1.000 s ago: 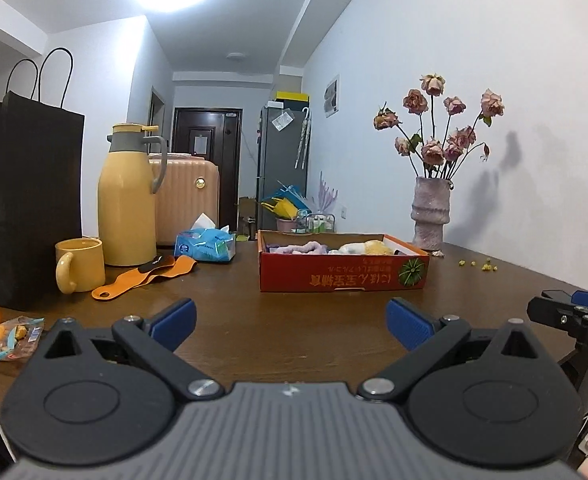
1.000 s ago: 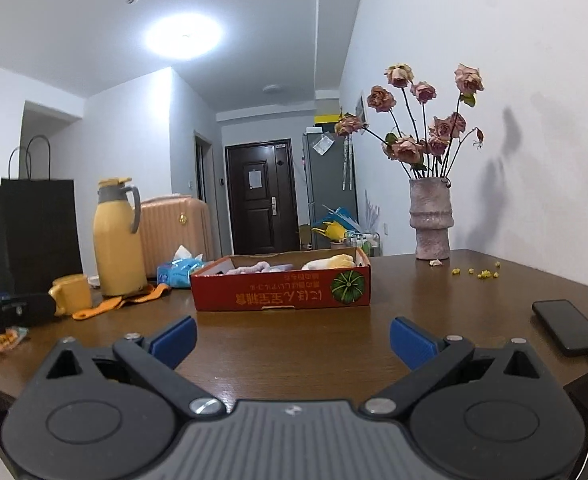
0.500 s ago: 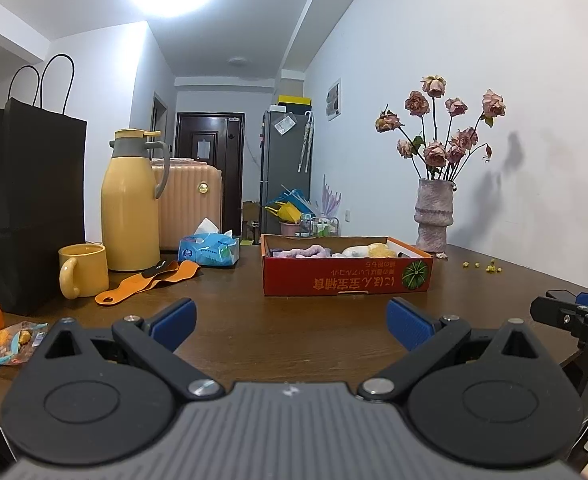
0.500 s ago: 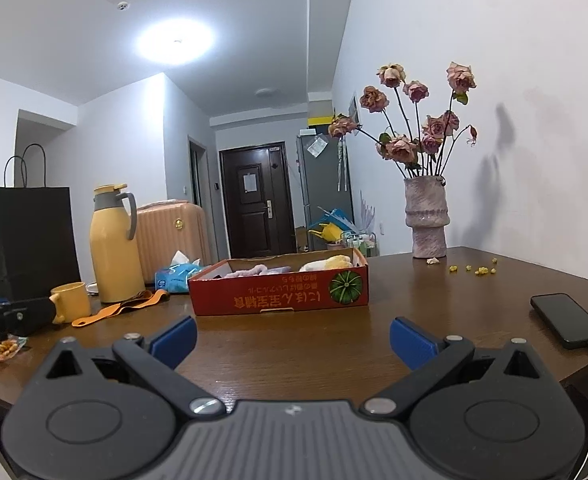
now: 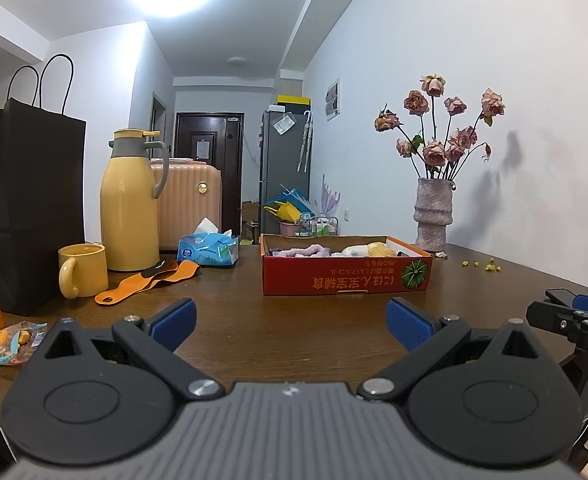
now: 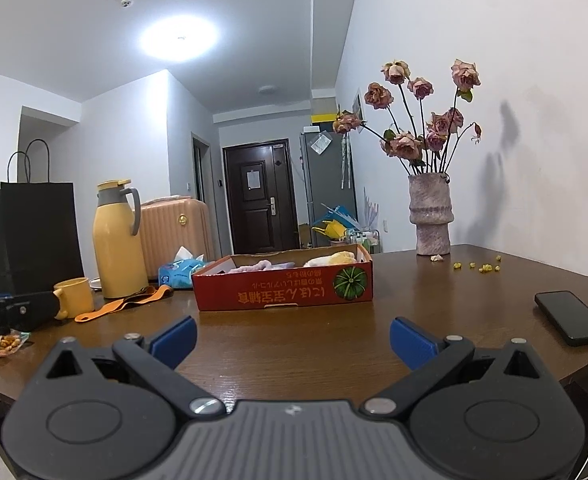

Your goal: Organize soft objects

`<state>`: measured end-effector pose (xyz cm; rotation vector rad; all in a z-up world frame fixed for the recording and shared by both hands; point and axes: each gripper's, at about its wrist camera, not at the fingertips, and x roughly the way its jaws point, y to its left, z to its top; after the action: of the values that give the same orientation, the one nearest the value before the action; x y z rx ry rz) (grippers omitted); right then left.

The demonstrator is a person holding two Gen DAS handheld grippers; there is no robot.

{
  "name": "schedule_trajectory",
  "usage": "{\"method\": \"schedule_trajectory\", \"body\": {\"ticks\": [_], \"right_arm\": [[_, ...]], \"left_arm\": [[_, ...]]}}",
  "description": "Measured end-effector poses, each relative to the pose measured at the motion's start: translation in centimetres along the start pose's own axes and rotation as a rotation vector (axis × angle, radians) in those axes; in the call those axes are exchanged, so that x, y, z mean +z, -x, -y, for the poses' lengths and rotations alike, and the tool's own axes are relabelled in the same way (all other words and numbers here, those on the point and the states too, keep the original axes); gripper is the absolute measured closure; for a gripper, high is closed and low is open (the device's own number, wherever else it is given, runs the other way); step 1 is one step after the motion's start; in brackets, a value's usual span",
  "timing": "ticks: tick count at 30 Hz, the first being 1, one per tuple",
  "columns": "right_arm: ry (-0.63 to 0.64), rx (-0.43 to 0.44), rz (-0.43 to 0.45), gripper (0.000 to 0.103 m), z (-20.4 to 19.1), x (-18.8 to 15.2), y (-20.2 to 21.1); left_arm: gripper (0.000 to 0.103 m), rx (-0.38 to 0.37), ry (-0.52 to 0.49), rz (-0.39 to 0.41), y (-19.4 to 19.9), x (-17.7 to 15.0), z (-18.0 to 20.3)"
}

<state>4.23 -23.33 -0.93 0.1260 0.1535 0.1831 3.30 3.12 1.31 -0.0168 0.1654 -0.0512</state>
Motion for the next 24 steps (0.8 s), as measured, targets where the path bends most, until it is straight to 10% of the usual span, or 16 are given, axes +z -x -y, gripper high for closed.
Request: {"method": "schedule_trajectory", "body": {"ticks": [24], "right_arm": [[-0.019,-0.006,0.011,0.0,0.21,0.07,0.22]], "left_arm": [[0.0,-0.002,-0.005,0.006,0.18,0.1,0.01]]}}
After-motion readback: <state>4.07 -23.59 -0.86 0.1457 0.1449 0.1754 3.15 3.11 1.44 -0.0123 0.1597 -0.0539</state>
